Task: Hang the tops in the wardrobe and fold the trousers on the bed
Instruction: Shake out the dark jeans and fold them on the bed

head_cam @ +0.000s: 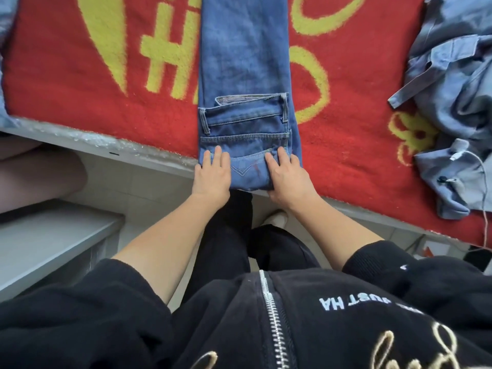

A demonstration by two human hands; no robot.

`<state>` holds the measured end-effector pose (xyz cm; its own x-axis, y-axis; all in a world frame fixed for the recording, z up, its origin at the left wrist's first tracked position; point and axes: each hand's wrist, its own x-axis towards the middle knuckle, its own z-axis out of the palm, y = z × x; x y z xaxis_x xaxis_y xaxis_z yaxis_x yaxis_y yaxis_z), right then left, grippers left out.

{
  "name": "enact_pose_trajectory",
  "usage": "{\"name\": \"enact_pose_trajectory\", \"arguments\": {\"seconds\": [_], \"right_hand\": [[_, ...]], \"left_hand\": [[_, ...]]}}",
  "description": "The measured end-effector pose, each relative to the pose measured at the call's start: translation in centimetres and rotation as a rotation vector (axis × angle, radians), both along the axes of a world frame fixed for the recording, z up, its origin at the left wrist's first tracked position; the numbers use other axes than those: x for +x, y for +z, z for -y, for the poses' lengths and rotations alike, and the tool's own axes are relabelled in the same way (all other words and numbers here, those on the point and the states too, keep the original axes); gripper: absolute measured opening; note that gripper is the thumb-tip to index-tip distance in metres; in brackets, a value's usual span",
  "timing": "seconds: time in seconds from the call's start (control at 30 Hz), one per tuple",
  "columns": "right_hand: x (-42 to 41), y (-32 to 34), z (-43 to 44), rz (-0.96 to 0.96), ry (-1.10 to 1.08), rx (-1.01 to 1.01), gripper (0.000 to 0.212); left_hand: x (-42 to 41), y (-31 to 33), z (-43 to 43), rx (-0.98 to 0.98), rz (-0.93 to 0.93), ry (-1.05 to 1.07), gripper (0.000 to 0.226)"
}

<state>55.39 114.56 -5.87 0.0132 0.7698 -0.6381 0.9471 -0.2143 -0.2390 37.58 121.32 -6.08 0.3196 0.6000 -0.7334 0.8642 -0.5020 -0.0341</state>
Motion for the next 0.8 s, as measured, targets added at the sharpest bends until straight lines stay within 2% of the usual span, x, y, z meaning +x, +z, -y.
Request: {"name": "enact_pose_trajectory", "arguments": {"seconds": [0.2,0.3,0.37,0.5,0.6,0.63,0.67,0.73,0.8], "right_hand": [[1.9,2.3,-2.3,-0.109,-0.038,-0.107,0.064],[3.9,5.6,-4.0,-0.16,-0.016,-0.191,0.056],[5.1,8.0,-5.2,-0.205,-0.028,-0.275,0.058],[7.9,11.2,-8.1,-0.358,-0.171,-0.395,0.051],[10.4,11.6,-11.7,-0.477,-0.388,-0.424,0.029],[11.3,11.3,-13.2,-0.506,-0.479,-0.393,0.023],[12.1,10.9,-14.8,-0.546,-0.579,-0.321,0.027],[13.5,9.5,-17.8,-0.578,-0.823,-0.078,0.06],[13.6,7.8,-20.4,-0.369,-0.946,0.186,0.075]], "left_hand": [[0.5,3.4,-2.8,-0.125,0.116,0.094,0.038],[0.9,6.8,-4.7,-0.199,0.106,0.055,0.028],[1.2,9.5,-5.9,-0.283,0.123,0.093,0.018],[1.6,13.5,-10.0,-0.509,0.218,0.32,0.013],[1.6,14.0,-14.9,-0.554,0.412,0.526,0.035],[1.6,13.6,-16.7,-0.544,0.498,0.63,0.041],[1.6,12.9,-18.5,-0.525,0.58,0.749,0.048],[1.9,10.5,-21.6,-0.428,0.743,1.015,0.065],[1.8,7.8,-23.6,-0.262,0.819,1.206,0.067]]}}
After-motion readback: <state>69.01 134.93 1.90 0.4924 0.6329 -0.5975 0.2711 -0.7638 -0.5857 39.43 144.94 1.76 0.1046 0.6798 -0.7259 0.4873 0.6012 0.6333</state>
